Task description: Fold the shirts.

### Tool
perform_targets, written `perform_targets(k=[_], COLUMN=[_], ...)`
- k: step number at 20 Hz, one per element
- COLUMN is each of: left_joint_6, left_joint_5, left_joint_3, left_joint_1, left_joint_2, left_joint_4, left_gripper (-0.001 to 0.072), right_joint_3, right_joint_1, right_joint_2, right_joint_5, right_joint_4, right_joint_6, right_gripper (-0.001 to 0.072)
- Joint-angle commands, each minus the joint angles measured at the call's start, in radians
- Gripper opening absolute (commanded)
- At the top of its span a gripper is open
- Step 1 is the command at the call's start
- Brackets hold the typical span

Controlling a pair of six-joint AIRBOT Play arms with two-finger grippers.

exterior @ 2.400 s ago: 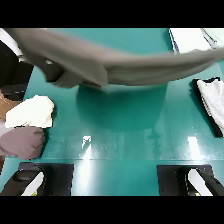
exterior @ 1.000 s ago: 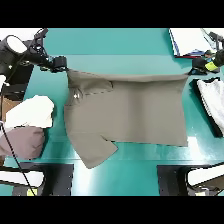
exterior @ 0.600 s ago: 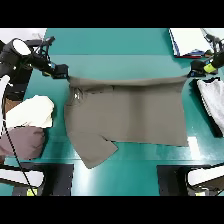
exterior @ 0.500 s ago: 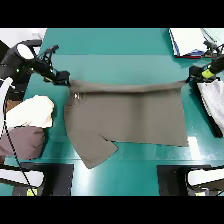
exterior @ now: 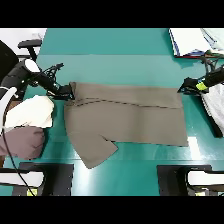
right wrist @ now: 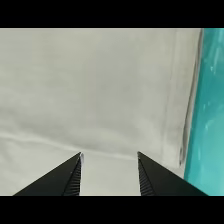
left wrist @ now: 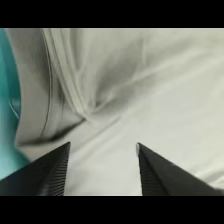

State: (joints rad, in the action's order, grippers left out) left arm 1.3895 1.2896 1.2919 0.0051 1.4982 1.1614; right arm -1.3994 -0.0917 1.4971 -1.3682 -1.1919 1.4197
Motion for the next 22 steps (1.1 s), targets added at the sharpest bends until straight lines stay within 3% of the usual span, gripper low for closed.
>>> perform_targets(k=[1, 6, 9, 14, 20, 21, 22], left_joint_6=[0.026, 0.107, 0.121, 0.041, 0.042, 0.043, 0.04], left_joint_5=[0.011, 0.01, -0.035, -0.159, -0.225, -0.227, -0.224], left_joint_3=[-0.116, -0.558, -0.764, -0.908, -0.933, -0.933, -0.933], left_joint_1=[0.0, 0.0, 0.0, 0.0, 0.0, 0.0, 0.0], left_joint_2=[-0.172, -0.505, -0.617, -0.634, -0.634, -0.634, -0.634], left_joint_4=[0.059, 0.046, -0.039, -0.204, -0.25, -0.257, -0.258], left_gripper=[0.0484, 0.0484, 0.0484, 0.0483, 0.0481, 0.0446, 0.0155], right_joint_3=[0.085, 0.279, 0.333, 0.333, 0.333, 0.333, 0.333], right_joint_1=[-0.054, -0.115, -0.119, -0.117, -0.114, -0.114, -0.114], right_joint_2=[-0.124, -0.345, -0.406, -0.412, -0.412, -0.412, -0.412], right_joint_5=[-0.026, 0.026, 0.081, 0.079, 0.074, 0.072, 0.064], right_joint_4=[0.031, 0.043, 0.079, 0.129, 0.128, 0.129, 0.128], right_joint_6=[-0.008, -0.009, -0.016, -0.019, -0.019, -0.019, -0.019], right_gripper=[0.0399, 0.0399, 0.0399, 0.0399, 0.0399, 0.0399, 0.0399])
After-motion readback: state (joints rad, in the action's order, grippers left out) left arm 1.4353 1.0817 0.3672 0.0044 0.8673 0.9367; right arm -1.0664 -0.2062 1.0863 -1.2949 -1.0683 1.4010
